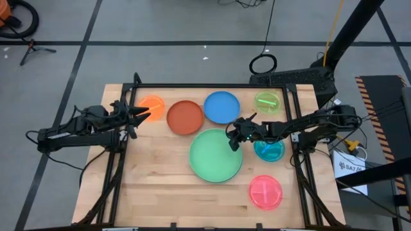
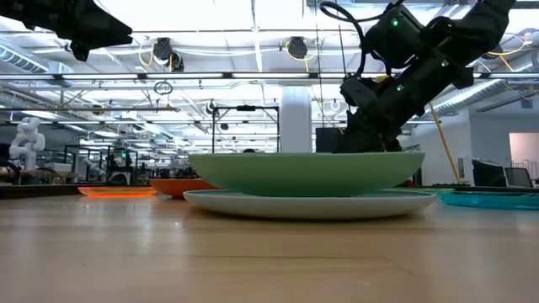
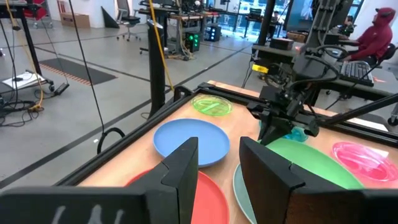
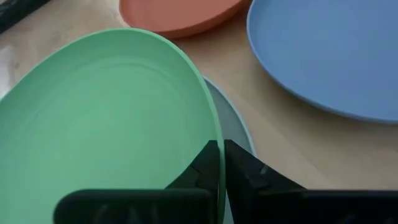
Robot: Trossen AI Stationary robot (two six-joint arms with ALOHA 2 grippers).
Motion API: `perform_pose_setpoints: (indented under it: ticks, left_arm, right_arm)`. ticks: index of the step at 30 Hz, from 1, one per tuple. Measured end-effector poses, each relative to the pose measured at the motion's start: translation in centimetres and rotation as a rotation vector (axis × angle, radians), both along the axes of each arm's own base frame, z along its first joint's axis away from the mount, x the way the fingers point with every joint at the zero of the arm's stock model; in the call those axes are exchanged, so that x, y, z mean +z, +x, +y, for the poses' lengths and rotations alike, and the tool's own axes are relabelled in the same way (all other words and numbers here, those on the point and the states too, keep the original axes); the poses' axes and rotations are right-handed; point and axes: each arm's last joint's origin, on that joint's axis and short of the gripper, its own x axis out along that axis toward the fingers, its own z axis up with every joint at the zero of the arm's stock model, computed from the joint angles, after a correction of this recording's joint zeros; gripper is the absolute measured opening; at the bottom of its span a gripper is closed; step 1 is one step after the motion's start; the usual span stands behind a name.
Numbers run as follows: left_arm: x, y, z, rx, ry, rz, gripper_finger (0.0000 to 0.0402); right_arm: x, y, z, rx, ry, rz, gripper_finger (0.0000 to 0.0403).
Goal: Stack plastic plates
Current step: Stack the green plate on top of the light blue plate, then stack the dark orange plate on top of the green plate
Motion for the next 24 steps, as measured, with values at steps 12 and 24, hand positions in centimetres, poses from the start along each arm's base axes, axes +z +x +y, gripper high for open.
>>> perform_pose_setpoints:
  ticks: [12,24]
  left_arm:
    - [0.3,0.0,0.0,0.006,-0.041,-0.043,0.0124]
    - [0.0,2.1,0.5,0.081,-0.094,-0.01,0.0124]
  right_arm:
    - [-0.7,0.0,-0.1,-0.011,-0.025,0.044,0.0071]
    - [1.2,0.1,-1.8,0.005,-0.124,0.012,0.0164]
